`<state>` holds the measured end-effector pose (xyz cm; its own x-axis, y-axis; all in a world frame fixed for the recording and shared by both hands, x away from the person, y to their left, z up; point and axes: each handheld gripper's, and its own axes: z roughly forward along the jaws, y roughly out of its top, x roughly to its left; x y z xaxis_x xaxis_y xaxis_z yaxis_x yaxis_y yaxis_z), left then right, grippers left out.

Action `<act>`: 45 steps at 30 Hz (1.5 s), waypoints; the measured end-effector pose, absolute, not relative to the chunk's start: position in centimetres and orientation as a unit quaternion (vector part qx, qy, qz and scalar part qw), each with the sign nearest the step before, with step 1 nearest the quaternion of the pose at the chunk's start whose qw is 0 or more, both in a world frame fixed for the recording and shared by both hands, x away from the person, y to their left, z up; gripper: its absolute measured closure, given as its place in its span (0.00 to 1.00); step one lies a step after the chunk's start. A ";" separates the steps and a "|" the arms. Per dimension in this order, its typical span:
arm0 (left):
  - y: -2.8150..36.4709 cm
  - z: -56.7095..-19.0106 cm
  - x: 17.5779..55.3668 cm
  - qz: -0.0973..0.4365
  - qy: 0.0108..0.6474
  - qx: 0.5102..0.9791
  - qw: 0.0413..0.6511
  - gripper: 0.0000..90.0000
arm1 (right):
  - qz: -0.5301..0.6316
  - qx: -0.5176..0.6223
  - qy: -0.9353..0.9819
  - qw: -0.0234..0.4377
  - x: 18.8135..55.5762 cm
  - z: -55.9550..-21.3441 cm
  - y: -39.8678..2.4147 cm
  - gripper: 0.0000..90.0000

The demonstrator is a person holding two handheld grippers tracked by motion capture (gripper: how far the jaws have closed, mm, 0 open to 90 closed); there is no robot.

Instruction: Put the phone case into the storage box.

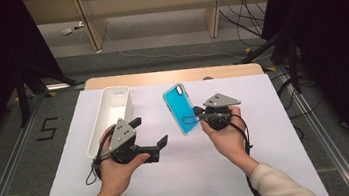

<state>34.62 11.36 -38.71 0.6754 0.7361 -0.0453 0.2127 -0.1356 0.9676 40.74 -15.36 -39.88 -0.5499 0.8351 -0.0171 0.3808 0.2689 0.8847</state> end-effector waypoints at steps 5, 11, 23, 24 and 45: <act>10.1 -38.4 35.2 0.235 0.330 0.718 0.566 0.07 | 0.450 0.402 0.754 0.260 40.6 -39.8 -15.4 0.99; 8.4 -38.0 35.9 0.239 0.333 0.720 0.560 0.11 | 0.450 0.408 0.750 0.263 40.5 -39.9 -15.3 0.99; 6.5 -37.9 37.2 0.251 0.350 0.722 0.542 0.18 | 0.447 0.410 0.749 0.267 40.4 -39.7 -15.3 0.99; 6.5 -37.9 37.3 0.250 0.354 0.721 0.541 0.19 | 0.448 0.412 0.748 0.266 40.3 -39.7 -15.3 0.99; 5.9 -38.2 38.6 0.267 0.372 0.715 0.528 0.47 | 0.441 0.402 0.747 0.294 40.2 -39.7 -14.9 0.99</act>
<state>38.64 5.94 -38.15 0.5807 0.8141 -0.0104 0.2501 -0.1662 0.9538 40.23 -14.91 -39.69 -0.5037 0.8598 -0.0844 0.3414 0.2878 0.8948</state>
